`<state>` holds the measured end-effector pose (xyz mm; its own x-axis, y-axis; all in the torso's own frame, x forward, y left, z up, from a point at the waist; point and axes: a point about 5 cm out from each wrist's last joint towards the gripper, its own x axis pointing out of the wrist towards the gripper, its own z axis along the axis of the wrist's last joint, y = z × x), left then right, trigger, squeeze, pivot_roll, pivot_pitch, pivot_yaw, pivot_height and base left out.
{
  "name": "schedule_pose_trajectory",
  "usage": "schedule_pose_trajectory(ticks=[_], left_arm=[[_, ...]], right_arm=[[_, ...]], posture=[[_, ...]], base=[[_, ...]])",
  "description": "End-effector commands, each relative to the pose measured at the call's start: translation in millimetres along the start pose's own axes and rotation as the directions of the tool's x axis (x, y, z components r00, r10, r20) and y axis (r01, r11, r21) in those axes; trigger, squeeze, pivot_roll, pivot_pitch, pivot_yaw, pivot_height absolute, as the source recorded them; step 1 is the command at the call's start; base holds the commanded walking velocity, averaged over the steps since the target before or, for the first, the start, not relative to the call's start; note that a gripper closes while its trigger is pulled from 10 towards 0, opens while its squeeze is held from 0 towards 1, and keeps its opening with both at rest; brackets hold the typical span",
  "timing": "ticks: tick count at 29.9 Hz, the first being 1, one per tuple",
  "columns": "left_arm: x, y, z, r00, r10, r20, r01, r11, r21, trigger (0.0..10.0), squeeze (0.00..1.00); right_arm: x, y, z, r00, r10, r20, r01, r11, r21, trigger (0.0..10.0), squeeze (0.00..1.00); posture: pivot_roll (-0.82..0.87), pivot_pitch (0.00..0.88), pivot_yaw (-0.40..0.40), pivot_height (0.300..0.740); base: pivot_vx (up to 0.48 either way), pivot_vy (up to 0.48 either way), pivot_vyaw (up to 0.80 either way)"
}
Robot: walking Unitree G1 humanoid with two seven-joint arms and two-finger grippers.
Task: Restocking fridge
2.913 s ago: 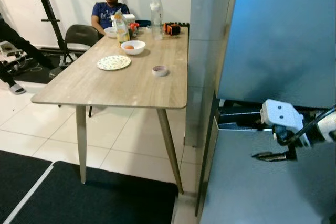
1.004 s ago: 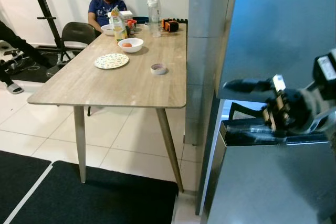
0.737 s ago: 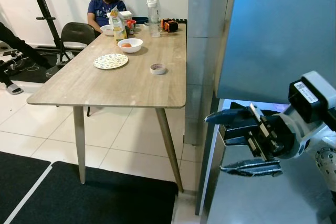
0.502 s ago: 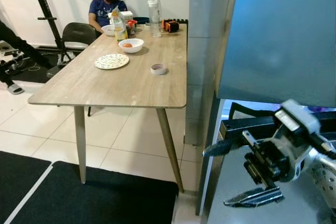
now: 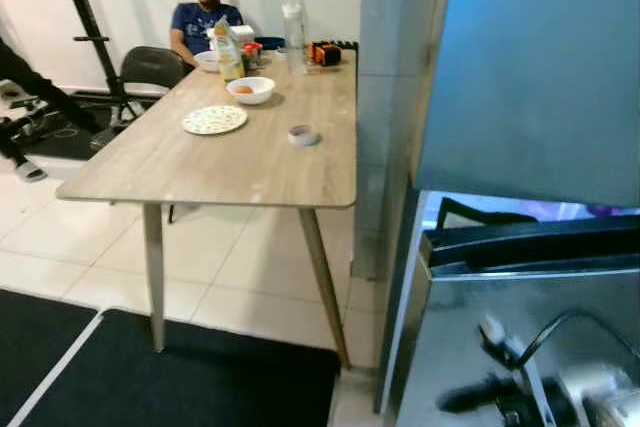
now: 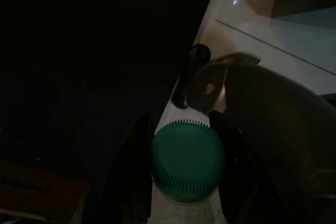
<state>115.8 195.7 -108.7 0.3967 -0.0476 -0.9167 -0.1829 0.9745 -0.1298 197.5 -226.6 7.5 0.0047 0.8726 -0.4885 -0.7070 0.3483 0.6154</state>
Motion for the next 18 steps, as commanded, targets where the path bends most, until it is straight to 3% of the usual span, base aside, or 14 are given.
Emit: schedule_pose_trajectory(ticks=[1, 2, 4, 5, 7, 8, 10, 11, 13, 14, 16, 17, 18], left_arm=[[-0.1, 1.0, 1, 1.000, 0.005, 0.002, -0.005, 1.000, -0.011, 10.0, 0.00], [-0.1, 1.0, 1, 1.000, 0.005, 0.002, -0.005, 1.000, -0.011, 10.0, 0.00], [-0.2, 1.5, 1, 1.000, 0.007, 0.001, -0.007, 1.000, -0.011, 10.0, 0.00], [-0.2, 1.5, 1, 1.000, 0.007, 0.001, -0.007, 1.000, -0.011, 10.0, 0.00], [-0.3, 2.4, 1, 1.000, 0.014, 0.001, -0.014, 1.000, -0.007, 10.0, 0.00], [-0.3, 2.4, 1, 1.000, 0.014, 0.001, -0.014, 1.000, -0.007, 10.0, 0.00], [-0.4, 3.0, 1, 1.000, 0.022, 0.004, -0.022, 1.000, -0.008, 10.0, 0.00], [-0.4, 3.0, 1, 1.000, 0.022, 0.004, -0.022, 1.000, -0.008, 10.0, 0.00], [-0.5, 3.4, 1, 1.000, 0.029, 0.007, -0.029, 1.000, -0.007, 10.0, 0.00], [-0.5, 3.4, 1, 1.000, 0.029, 0.007, -0.029, 1.000, -0.007, 10.0, 0.00], [-0.5, 3.7, 1, 0.999, 0.036, 0.008, -0.036, 0.999, -0.008, 10.0, 0.00], [-0.5, 3.7, 1, 0.999, 0.036, 0.008, -0.036, 0.999, -0.008, 10.0, 0.00], [-0.5, 3.8, 0, 0.999, 0.041, 0.010, -0.041, 0.999, -0.009, 10.0, 0.00]], right_arm=[[1.2, -4.8, -12, 0.998, -0.068, -0.018, 0.068, 0.997, 0.033, 10.0, 0.00], [1.2, -4.8, -12, 0.998, -0.068, -0.018, 0.068, 0.997, 0.033, 10.0, 0.00], [6.7, -6.4, -37, 0.990, -0.135, -0.040, 0.140, 0.979, 0.149, 10.0, 0.00], [6.7, -6.4, -37, 0.990, -0.135, -0.040, 0.140, 0.979, 0.149, 10.0, 0.00], [11.2, -12.4, -67, 0.943, -0.317, -0.098, 0.332, 0.909, 0.254, 10.0, 0.00], [11.2, -12.4, -67, 0.943, -0.317, -0.098, 0.332, 0.909, 0.254, 10.0, 0.00], [10.6, -19.4, -88, 0.829, -0.527, -0.185, 0.559, 0.783, 0.274, 10.0, 0.00], [10.6, -19.4, -88, 0.829, -0.527, -0.185, 0.559, 0.783, 0.274, 10.0, 0.00], [9.3, -21.5, -101, 0.735, -0.637, -0.234, 0.677, 0.670, 0.303, 10.0, 0.00], [9.3, -21.5, -101, 0.735, -0.637, -0.234, 0.677, 0.670, 0.303, 10.0, 0.00], [9.2, -20.7, -109, 0.689, -0.672, -0.273, 0.723, 0.614, 0.315, 10.0, 0.00], [9.2, -20.7, -109, 0.689, -0.672, -0.273, 0.723, 0.614, 0.315, 10.0, 0.00], [9.6, -20.4, -115, 0.634, -0.703, -0.322, 0.773, 0.575, 0.268, 10.0, 0.00]], posture=[[-0.10, 0.000, 0.011, 0.740], [-0.10, 0.000, 0.011, 0.740], [-0.10, 0.000, 0.011, 0.740], [-0.10, 0.000, 0.011, 0.740], [-0.10, 0.000, 0.019, 0.740], [-0.10, 0.000, 0.019, 0.740], [-0.10, 0.000, 0.020, 0.740], [-0.10, 0.000, 0.020, 0.740], [-0.10, 0.000, 0.019, 0.740], [-0.10, 0.000, 0.019, 0.740], [-0.10, 0.000, 0.019, 0.740], [-0.10, 0.000, 0.019, 0.740], [-0.10, 0.000, 0.014, 0.740]], base=[[0.000, 0.000, 0.00], [0.000, 0.000, 0.00], [0.000, 0.000, 0.00], [0.000, 0.000, 0.00], [0.000, 0.000, 0.00], [0.000, 0.000, 0.00], [0.000, 0.000, 0.00], [0.000, 0.000, 0.00], [0.000, 0.000, 0.00], [0.000, 0.000, 0.00], [0.000, 0.000, 0.00], [0.000, 0.000, 0.00], [0.000, 0.000, 0.00]])
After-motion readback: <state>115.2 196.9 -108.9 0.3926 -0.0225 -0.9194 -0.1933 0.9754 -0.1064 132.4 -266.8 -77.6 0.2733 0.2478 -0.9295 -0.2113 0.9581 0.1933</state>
